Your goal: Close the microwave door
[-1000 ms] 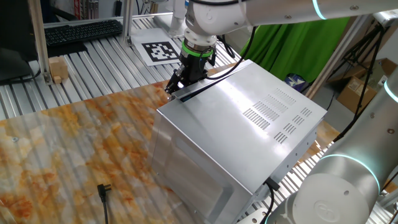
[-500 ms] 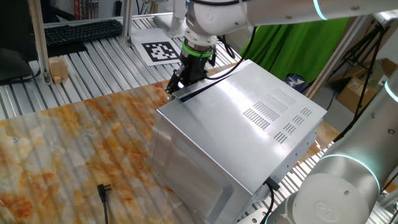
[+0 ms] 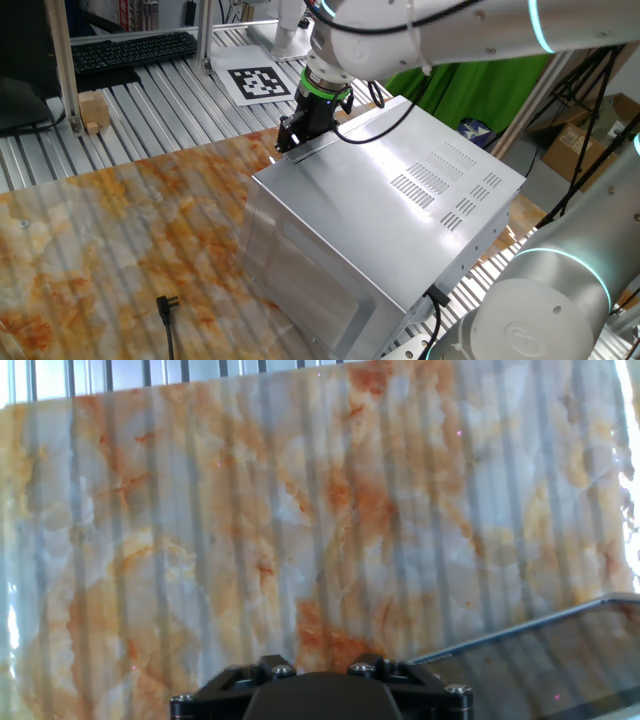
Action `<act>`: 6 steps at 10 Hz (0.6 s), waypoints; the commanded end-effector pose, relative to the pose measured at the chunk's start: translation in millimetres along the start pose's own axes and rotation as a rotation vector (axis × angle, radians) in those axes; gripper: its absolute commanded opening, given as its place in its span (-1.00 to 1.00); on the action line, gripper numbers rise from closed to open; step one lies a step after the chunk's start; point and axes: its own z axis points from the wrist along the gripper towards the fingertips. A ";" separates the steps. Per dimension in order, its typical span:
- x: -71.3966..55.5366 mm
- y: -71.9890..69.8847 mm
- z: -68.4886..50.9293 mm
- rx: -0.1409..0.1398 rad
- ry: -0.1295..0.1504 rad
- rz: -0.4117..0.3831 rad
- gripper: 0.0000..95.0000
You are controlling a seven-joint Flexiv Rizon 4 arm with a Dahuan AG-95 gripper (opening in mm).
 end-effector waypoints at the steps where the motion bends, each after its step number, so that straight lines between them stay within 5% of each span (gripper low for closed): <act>1: -1.0 0.7 1.7 -0.004 0.008 -0.010 -1.00; 6: -0.4 1.8 1.1 -0.006 0.008 -0.015 -1.00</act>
